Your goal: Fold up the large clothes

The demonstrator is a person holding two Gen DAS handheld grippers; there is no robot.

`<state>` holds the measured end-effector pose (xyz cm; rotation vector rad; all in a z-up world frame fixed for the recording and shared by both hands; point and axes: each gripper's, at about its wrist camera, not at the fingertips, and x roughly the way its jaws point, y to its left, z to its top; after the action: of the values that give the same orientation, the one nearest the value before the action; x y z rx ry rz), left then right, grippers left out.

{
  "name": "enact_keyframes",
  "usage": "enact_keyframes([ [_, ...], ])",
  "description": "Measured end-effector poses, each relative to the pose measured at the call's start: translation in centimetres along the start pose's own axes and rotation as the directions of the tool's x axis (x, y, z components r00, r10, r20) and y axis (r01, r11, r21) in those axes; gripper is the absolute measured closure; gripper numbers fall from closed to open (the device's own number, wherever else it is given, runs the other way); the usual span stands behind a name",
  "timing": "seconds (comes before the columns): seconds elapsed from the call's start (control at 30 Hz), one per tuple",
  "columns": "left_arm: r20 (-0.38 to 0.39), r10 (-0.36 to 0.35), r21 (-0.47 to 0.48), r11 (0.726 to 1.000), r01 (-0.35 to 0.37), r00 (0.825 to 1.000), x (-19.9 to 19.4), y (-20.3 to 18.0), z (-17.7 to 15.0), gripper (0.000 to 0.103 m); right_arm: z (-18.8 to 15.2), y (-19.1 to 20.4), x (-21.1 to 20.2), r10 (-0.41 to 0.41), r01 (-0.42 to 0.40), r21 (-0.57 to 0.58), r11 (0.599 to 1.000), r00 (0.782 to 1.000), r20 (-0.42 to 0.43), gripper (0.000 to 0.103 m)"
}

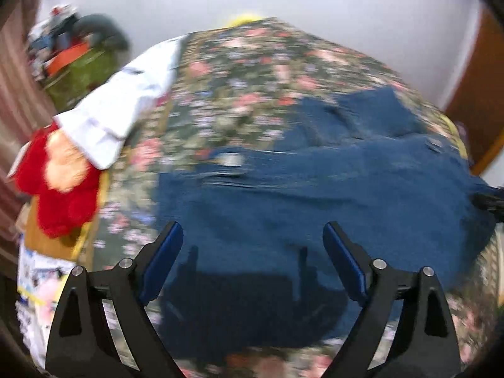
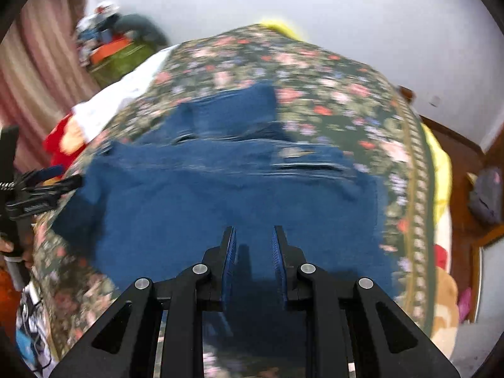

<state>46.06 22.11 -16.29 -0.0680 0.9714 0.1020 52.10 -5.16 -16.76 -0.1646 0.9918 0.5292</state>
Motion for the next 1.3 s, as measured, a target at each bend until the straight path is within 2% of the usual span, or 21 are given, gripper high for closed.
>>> enact_keyframes([
  [0.03, -0.007, -0.035, 0.015, 0.999, 0.035, 0.999, 0.0, -1.3, -0.4, 0.012, -0.1, 1.4, 0.4, 0.018, -0.018, -0.028, 0.999, 1.0, -0.011, 0.085],
  [0.1, -0.031, -0.06, 0.048, 0.997, 0.061, 0.998, 0.7, -3.0, -0.9, 0.012, -0.5, 3.5, 1.5, 0.044, -0.046, -0.066, 0.997, 0.998, -0.039, 0.085],
  [0.17, -0.06, -0.034, 0.087, 0.995, 0.039, 0.998, 2.1, -4.2, -1.7, 0.012, -1.1, 5.3, 3.5, 0.021, -0.03, -0.112, 0.993, 0.996, -0.086, 0.085],
  [0.23, -0.079, 0.056, 0.137, 0.99, -0.045, 0.995, 4.0, -4.6, -2.6, 0.012, -1.9, 5.9, 5.1, -0.044, 0.026, -0.169, 0.985, 0.994, -0.103, 0.085],
  [0.3, -0.087, 0.178, 0.188, 0.969, -0.159, 0.98, 5.9, -3.9, -3.6, 0.012, -2.9, 5.8, 5.8, -0.098, 0.08, -0.214, 0.974, 0.992, -0.076, 0.085],
  [0.33, -0.092, 0.208, 0.194, 0.963, -0.187, 0.974, 6.4, -3.2, -3.9, 0.011, -3.1, 5.6, 5.7, -0.102, 0.085, -0.22, 0.972, 0.993, -0.063, 0.085],
  [0.37, -0.093, 0.207, 0.183, 0.965, -0.187, 0.974, 6.6, -2.2, -4.2, 0.011, -3.4, 5.3, 5.4, -0.109, 0.095, -0.227, 0.969, 0.993, -0.05, 0.085],
  [0.47, -0.081, 0.146, 0.113, 0.984, -0.136, 0.986, 5.8, 0.9, -4.5, 0.011, -3.8, 4.4, 4.5, -0.116, 0.103, -0.226, 0.969, 0.992, -0.043, 0.085],
  [0.53, -0.069, 0.169, 0.101, 0.982, -0.162, 0.983, 5.2, 2.1, -4.9, 0.007, -3.4, 3.4, 4.2, -0.139, 0.128, -0.217, 0.968, 0.99, -0.037, 0.085],
  [0.63, -0.079, 0.137, 0.058, 0.989, -0.133, 0.987, 4.2, 4.0, -5.8, 0.007, -3.8, 2.4, 3.4, -0.135, 0.125, -0.194, 0.973, 0.99, -0.036, 0.085],
  [0.73, -0.074, 0.117, 0.015, 0.993, -0.116, 0.99, 3.0, 5.2, -6.8, 0.006, -4.5, 2.2, 2.6, -0.231, 0.222, -0.21, 0.952, 0.973, -0.017, 0.085],
  [0.83, -0.07, 0.106, -0.028, 0.994, -0.108, 0.992, 2.1, 5.9, -7.6, 0.006, -5.4, 0.8, 1.6, -0.268, 0.258, -0.208, 0.944, 0.963, -0.021, 0.084],
  [0.87, -0.069, 0.1, -0.041, 0.994, -0.103, 0.993, 1.7, 6.2, -7.9, 0.006, -5.7, 0.3, 1.3, -0.261, 0.251, -0.198, 0.947, 0.965, -0.026, 0.08],
  [0.9, -0.069, 0.099, -0.05, 0.993, -0.102, 0.993, 1.5, 6.4, -8.1, 0.006, -6.0, -0.5, 0.9, -0.267, 0.257, -0.183, 0.949, 0.963, -0.03, 0.069],
  [0.93, -0.069, 0.102, -0.059, 0.993, -0.106, 0.992, 1.3, 6.6, -8.3, 0.006, -6.4, -1.4, 0.4, -0.297, 0.289, -0.167, 0.943, 0.955, -0.023, 0.053],
  [0.97, -0.071, 0.106, -0.066, 0.992, -0.111, 0.992, 1.2, 6.9, -8.4, 0.007, -6.7, -1.9, 0.1, -0.318, 0.312, -0.159, 0.937, 0.948, -0.016, 0.046],
  [1.0, -0.074, 0.121, -0.073, 0.989, -0.126, 0.99, 1.1, 7.0, -8.6, 0.007, -7.2, -2.7, -0.4, -0.314, 0.31, -0.143, 0.94, 0.949, -0.011, 0.042],
  [1.07, -0.102, 0.212, -0.062, 0.974, -0.219, 0.972, 1.0, 7.5, -9.4, 0.007, -7.8, -3.9, -0.8, -0.339, 0.335, -0.117, 0.935, 0.941, -0.013, 0.029],
  [1.1, -0.112, 0.204, -0.066, 0.975, -0.212, 0.973, 1.0, 7.9, -9.8, 0.006, -8.2, -4.8, -1.0, -0.352, 0.349, -0.099, 0.932, 0.936, -0.015, 0.021],
  [1.2, -0.12, 0.176, -0.109, 0.976, -0.189, 0.977, -0.1, 8.8, -10.8, 0.007, -8.9, -6.3, -1.6, -0.319, 0.317, -0.045, 0.947, 0.947, -0.037, 0.02],
  [1.3, -0.11, 0.2, -0.106, 0.972, -0.211, 0.974, -1.2, 8.6, -11.2, 0.007, -9.2, -6.6, -2.4, -0.31, 0.31, -0.021, 0.951, 0.95, -0.043, 0.02],
])
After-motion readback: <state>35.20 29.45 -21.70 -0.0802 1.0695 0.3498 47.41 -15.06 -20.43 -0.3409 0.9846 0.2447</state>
